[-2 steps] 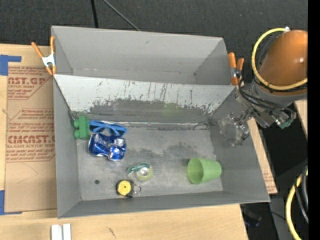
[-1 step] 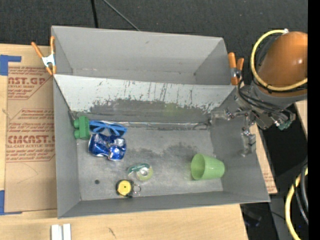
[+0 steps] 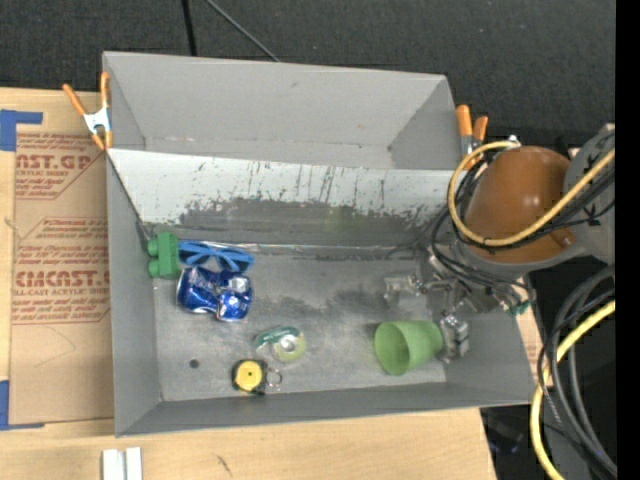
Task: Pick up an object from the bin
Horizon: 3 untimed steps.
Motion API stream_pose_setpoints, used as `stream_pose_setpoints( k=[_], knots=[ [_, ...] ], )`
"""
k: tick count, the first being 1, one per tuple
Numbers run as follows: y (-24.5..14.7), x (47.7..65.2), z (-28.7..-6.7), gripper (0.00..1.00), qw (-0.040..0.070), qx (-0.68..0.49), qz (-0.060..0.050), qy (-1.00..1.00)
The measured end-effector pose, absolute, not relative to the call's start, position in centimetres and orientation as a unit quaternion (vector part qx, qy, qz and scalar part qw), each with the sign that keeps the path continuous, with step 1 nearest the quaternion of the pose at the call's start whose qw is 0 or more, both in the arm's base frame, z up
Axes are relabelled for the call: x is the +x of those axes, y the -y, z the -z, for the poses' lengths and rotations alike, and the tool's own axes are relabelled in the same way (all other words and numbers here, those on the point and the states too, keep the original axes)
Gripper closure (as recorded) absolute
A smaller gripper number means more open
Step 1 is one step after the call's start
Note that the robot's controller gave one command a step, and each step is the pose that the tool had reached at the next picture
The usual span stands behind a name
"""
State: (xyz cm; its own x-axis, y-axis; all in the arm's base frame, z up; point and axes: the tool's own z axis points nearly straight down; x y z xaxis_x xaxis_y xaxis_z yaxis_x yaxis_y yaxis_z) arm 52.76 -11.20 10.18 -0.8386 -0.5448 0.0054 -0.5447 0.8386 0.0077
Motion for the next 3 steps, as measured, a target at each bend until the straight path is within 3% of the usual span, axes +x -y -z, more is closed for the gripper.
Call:
stream_pose_setpoints(
  k=[1,2,3],
  knots=[
    [10.4,51.3,-7.1,0.0,0.001,0.288,0.002,0.958],
    [10.4,51.4,-7.2,1.0,0.0,0.288,0.001,0.958],
    [11.7,51.9,-21.0,1.0,-0.005,0.323,-0.002,0.946]
  ],
)
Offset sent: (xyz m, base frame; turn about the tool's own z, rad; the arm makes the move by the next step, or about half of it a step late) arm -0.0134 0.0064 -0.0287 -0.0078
